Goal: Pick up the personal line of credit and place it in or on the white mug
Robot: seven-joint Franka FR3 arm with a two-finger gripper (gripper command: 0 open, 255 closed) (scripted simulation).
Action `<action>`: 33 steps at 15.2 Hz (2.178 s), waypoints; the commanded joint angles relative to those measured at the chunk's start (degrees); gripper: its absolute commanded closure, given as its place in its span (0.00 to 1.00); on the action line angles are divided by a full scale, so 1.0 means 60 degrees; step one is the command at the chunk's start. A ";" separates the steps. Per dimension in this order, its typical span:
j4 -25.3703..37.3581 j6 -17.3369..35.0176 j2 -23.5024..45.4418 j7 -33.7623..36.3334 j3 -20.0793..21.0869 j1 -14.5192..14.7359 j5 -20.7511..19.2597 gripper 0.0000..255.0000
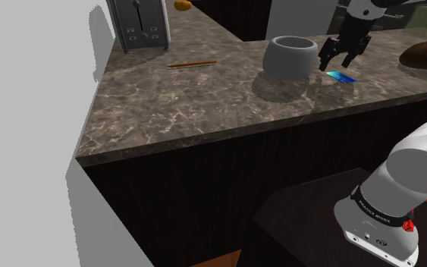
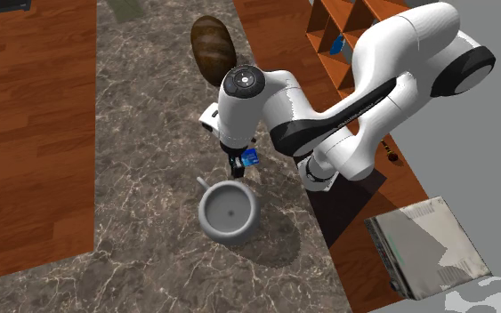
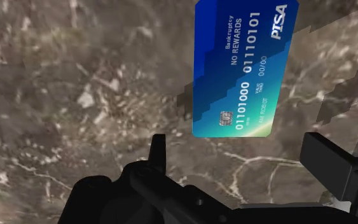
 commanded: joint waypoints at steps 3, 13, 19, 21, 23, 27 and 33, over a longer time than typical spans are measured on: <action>-0.0099 0.0116 0.0012 0.0015 -0.0011 -0.0002 -0.0012 0.00; -0.0098 0.0125 0.0023 0.0017 -0.0012 0.0000 -0.0012 1.00; 0.0026 -0.0012 0.0011 0.0005 0.0011 0.0004 0.0010 1.00; 0.0284 -0.0263 0.0016 -0.0012 0.0049 0.0023 0.0051 1.00; 0.0546 -0.0511 0.0030 -0.0029 0.0085 0.0042 0.0089 1.00; 0.1089 -0.0999 0.0085 -0.0064 0.0154 0.0077 0.0164 1.00; 0.1946 -0.1712 0.0228 -0.0119 0.0244 0.0128 0.0265 1.00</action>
